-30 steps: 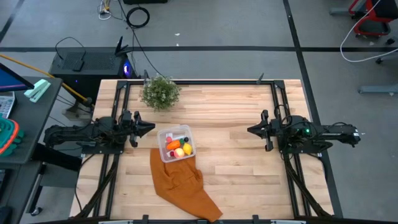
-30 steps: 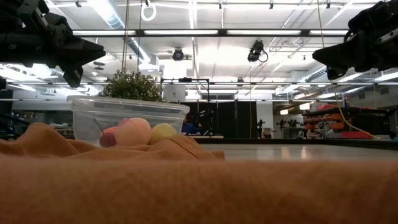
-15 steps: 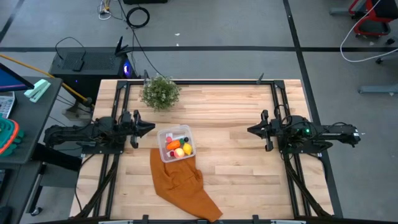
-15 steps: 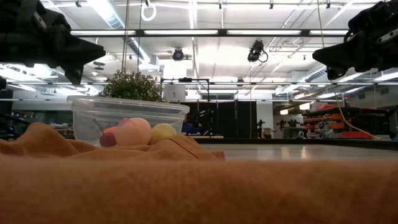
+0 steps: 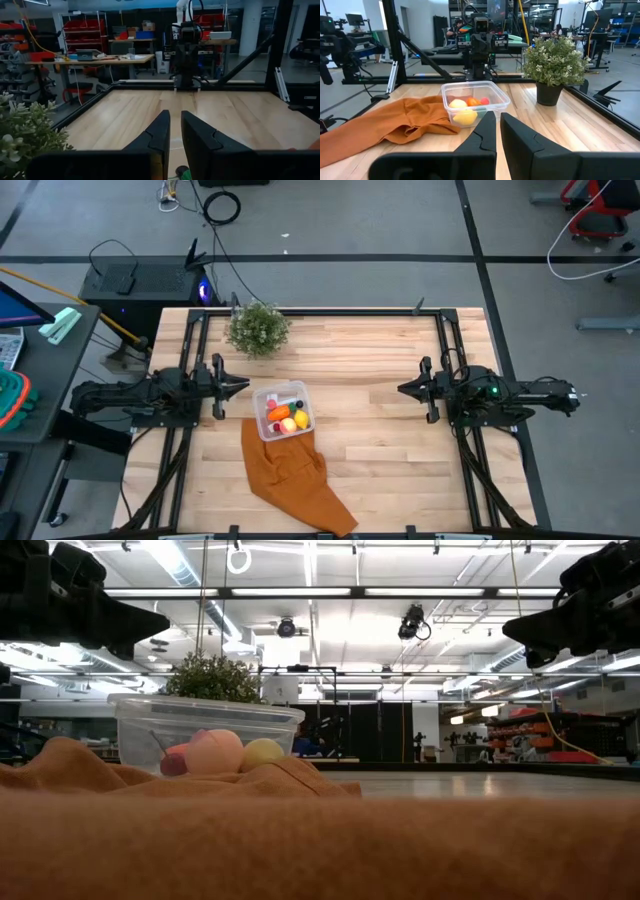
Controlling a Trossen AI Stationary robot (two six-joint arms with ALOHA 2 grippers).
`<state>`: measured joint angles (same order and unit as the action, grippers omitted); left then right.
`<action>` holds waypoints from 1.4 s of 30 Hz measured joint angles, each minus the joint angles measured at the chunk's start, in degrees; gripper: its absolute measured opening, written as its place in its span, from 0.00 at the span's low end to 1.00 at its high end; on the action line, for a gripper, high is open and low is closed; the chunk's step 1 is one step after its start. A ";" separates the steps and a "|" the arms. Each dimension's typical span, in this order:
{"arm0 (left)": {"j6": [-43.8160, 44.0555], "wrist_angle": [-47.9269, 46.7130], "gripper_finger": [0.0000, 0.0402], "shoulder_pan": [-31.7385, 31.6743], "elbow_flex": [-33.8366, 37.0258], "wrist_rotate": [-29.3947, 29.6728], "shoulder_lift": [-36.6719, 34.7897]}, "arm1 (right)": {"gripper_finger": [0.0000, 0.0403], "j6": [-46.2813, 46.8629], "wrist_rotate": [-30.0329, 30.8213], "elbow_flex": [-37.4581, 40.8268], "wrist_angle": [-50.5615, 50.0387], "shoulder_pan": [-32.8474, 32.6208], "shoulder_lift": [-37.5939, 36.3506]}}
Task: Pick and placing Produce into tupperware
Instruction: Return to Home Position
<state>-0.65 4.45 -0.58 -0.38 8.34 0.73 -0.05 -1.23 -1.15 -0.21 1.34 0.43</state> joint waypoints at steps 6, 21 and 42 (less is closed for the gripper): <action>-0.02 0.00 0.15 0.01 0.00 0.00 0.00 | 0.00 0.00 0.00 0.00 0.00 0.00 0.02; -0.01 0.00 0.13 0.00 0.00 0.00 0.00 | 0.00 0.00 0.01 0.00 0.02 0.00 0.02; 0.00 0.00 0.14 0.01 0.00 0.00 0.00 | 0.00 0.00 0.02 0.00 0.02 0.02 0.02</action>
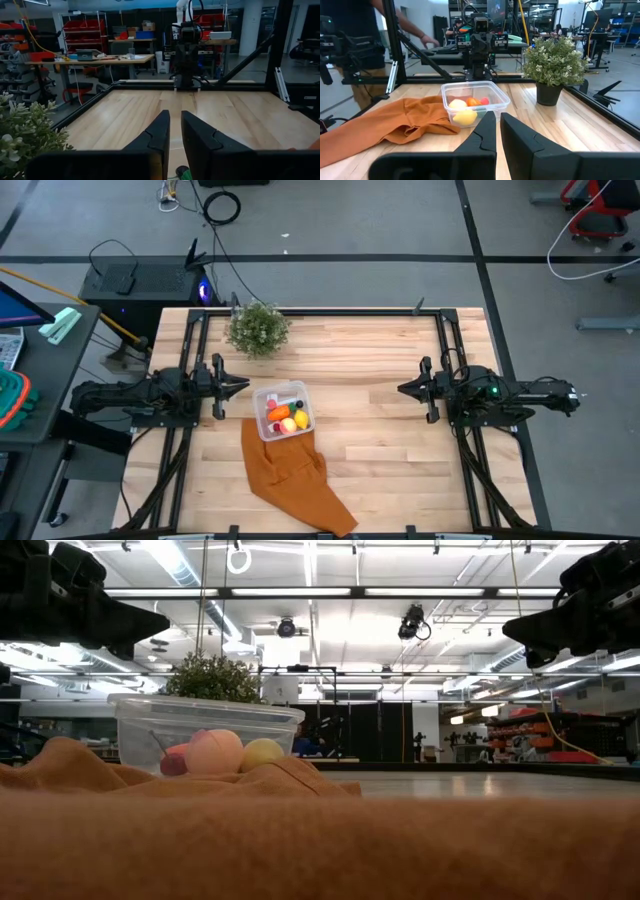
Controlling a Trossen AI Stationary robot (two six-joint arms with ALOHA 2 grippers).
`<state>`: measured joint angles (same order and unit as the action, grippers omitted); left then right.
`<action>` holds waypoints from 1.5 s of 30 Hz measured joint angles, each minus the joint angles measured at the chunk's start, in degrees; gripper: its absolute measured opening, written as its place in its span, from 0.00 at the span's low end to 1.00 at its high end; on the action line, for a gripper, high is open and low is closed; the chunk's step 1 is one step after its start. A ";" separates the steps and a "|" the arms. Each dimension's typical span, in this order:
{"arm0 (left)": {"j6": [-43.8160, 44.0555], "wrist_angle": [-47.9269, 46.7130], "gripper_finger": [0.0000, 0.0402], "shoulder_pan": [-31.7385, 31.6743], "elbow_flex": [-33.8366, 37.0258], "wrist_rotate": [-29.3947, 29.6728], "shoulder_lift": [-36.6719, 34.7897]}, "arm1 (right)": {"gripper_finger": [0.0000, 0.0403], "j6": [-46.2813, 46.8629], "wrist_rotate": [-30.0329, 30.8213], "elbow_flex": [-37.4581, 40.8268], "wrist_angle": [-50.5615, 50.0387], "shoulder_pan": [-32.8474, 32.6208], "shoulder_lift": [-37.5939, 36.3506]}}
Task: Pick and placing Produce into tupperware
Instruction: Return to Home Position
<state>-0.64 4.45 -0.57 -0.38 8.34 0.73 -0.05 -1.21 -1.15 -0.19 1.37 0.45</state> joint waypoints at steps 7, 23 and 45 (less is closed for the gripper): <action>0.00 0.00 0.13 -0.01 0.00 0.00 0.00 | 0.00 0.00 0.00 0.00 0.00 0.00 0.00; 0.00 0.00 0.14 -0.01 0.00 0.00 0.00 | 0.00 0.02 0.02 0.00 0.00 0.00 0.00; 0.00 0.01 0.13 0.01 -0.01 -0.01 0.01 | 0.00 0.01 0.02 0.00 0.01 -0.01 0.00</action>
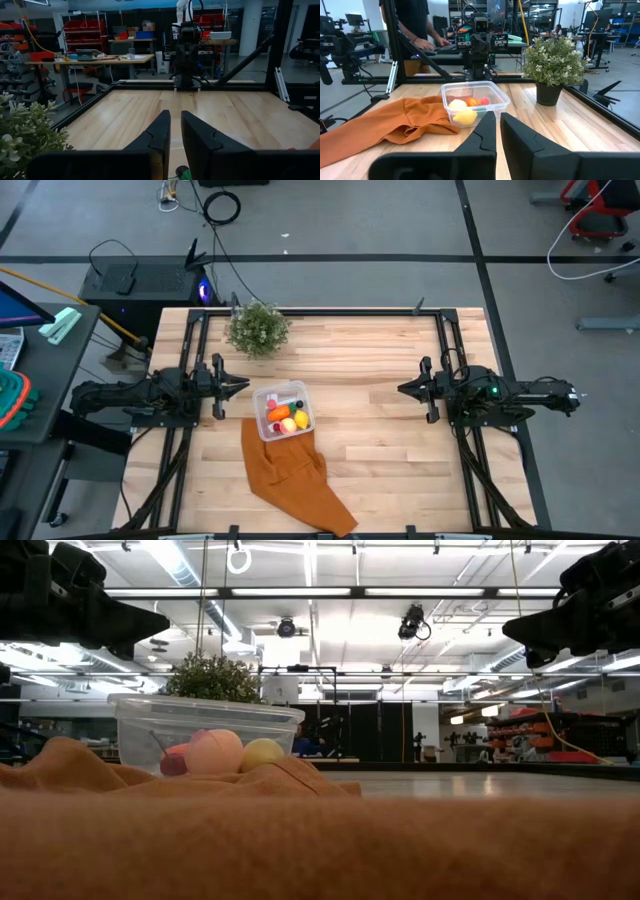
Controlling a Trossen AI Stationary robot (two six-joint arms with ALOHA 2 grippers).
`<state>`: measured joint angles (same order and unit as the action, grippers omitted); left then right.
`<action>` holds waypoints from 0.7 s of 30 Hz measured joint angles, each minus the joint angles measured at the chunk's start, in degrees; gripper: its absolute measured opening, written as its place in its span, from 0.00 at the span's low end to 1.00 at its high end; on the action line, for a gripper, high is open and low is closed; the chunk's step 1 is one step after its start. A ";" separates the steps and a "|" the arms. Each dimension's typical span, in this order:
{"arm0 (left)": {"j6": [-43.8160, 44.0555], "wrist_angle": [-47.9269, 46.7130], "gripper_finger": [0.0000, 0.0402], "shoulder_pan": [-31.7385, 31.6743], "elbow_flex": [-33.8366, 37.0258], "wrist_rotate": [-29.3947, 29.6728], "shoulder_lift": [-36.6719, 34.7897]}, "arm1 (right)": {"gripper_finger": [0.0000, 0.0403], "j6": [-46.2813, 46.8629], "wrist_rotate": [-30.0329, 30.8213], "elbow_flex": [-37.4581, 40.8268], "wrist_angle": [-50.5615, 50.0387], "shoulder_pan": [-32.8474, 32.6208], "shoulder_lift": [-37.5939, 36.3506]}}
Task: Pick and placing Produce into tupperware
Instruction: Return to Home Position
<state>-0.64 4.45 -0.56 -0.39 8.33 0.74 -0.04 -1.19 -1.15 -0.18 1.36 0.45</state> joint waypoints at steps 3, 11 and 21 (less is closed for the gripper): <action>0.00 -0.01 0.12 -0.02 0.01 -0.01 -0.01 | 0.00 -0.01 0.00 0.00 -0.01 0.00 -0.01; 0.00 -0.01 0.14 0.00 0.00 0.00 -0.01 | 0.00 -0.01 0.00 0.00 0.00 0.01 0.00; 0.00 0.00 0.12 -0.02 0.00 0.00 -0.01 | 0.00 -0.01 0.00 0.00 0.01 -0.01 0.00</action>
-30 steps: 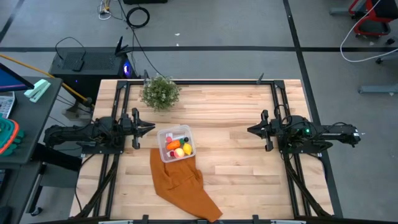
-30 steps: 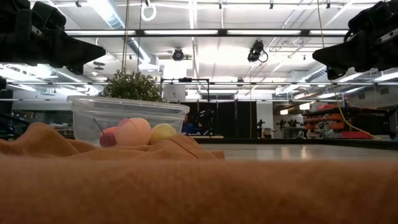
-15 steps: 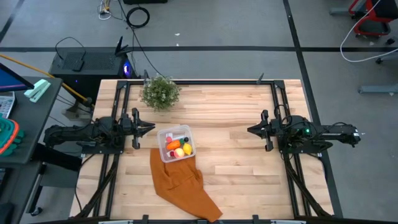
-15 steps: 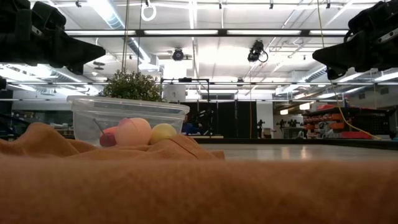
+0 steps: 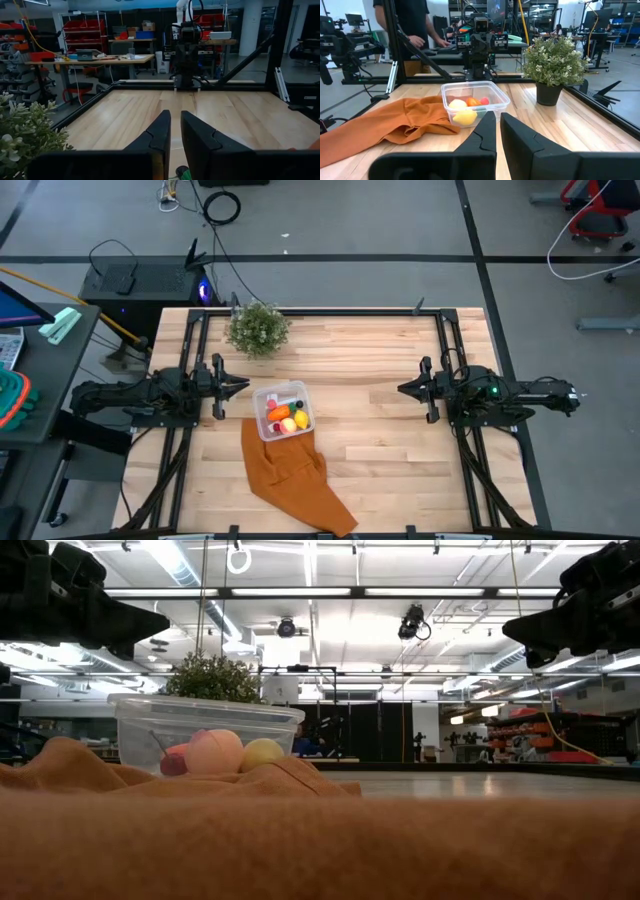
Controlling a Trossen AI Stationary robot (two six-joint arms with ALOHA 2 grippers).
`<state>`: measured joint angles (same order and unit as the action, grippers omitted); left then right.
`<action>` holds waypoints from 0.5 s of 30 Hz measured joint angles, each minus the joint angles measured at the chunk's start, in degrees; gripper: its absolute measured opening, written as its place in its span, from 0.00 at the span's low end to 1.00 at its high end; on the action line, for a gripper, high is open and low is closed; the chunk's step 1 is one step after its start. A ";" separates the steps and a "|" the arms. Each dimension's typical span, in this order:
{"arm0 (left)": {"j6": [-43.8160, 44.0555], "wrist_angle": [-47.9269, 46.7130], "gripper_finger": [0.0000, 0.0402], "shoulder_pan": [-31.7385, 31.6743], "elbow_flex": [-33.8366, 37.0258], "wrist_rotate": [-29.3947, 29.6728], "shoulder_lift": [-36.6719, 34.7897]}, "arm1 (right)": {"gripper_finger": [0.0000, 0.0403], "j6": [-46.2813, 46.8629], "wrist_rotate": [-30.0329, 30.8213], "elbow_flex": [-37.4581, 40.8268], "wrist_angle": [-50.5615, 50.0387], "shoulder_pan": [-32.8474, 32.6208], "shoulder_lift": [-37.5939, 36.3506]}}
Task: Pick and placing Produce into tupperware
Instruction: Return to Home Position
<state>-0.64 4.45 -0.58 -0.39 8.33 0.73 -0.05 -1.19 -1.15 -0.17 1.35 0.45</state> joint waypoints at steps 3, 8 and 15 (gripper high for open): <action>0.00 -0.01 0.12 0.02 0.01 0.00 0.00 | 0.00 0.00 0.00 0.00 0.00 0.01 -0.01; 0.01 -0.01 0.14 0.00 0.00 -0.01 0.00 | 0.00 0.00 0.00 0.00 -0.02 0.01 0.00; 0.01 -0.01 0.13 0.01 -0.01 -0.02 0.00 | 0.00 0.01 0.00 0.00 0.00 0.00 0.00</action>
<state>-0.64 4.45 -0.57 -0.40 8.32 0.73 -0.05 -1.19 -1.15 -0.16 1.35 0.45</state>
